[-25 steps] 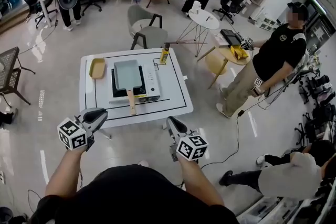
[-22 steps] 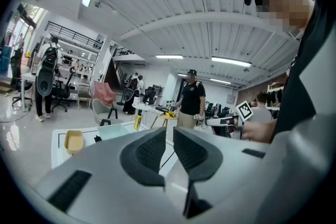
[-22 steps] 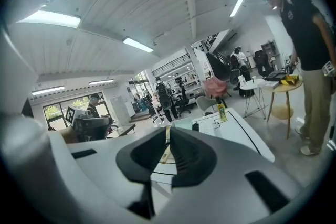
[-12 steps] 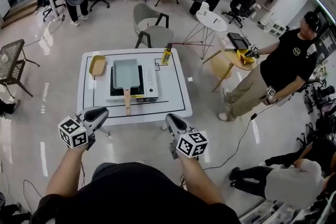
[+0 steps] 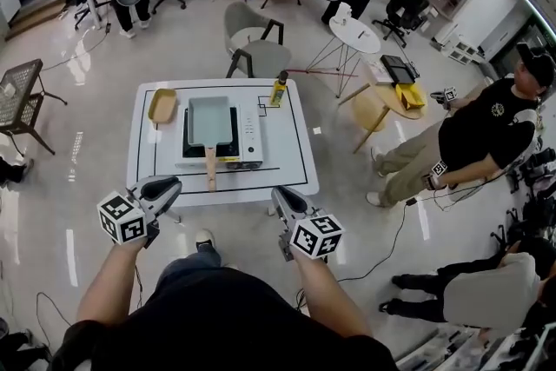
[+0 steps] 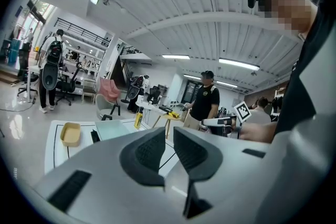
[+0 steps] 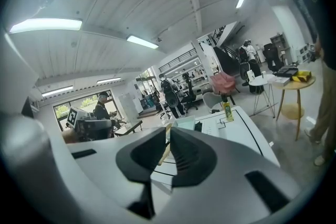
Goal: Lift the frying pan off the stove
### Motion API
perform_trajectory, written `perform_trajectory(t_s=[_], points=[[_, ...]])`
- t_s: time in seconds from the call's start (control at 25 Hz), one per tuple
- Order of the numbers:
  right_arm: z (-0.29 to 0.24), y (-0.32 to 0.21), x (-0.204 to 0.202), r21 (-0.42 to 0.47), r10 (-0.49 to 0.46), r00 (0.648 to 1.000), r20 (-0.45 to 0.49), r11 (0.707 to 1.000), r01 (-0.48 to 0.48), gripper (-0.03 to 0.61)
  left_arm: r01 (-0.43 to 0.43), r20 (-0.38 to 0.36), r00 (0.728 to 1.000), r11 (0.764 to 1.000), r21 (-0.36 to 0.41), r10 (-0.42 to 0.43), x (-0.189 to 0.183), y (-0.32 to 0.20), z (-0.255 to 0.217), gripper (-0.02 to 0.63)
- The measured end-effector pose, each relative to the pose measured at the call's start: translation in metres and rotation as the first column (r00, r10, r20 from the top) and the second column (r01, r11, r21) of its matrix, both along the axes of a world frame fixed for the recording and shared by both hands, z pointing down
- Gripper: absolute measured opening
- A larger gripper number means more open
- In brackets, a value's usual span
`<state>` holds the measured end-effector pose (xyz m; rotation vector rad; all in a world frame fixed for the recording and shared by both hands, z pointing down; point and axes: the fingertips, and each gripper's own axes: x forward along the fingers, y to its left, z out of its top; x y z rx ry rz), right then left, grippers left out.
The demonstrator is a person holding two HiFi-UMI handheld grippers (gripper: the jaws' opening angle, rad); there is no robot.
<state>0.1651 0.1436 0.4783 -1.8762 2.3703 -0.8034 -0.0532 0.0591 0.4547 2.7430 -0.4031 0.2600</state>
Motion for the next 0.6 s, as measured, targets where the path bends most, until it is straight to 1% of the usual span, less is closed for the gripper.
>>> perform_trajectory(t_s=[0.24,0.6], points=[[0.003,-0.018,0.001,-0.001,-0.001,1.0,0.004,1.0,0.001,0.028,-0.009,0.001,1.0,1.0,-0.017,0.009,0.003,-0.015,0.008,0.052],[0.011,-0.062,0.0,-0.026,-0.013,1.0,0.012,1.0,0.013,0.028,-0.018,-0.012,1.0,0.999,-0.051,0.018,0.01,-0.053,0.018,0.054]])
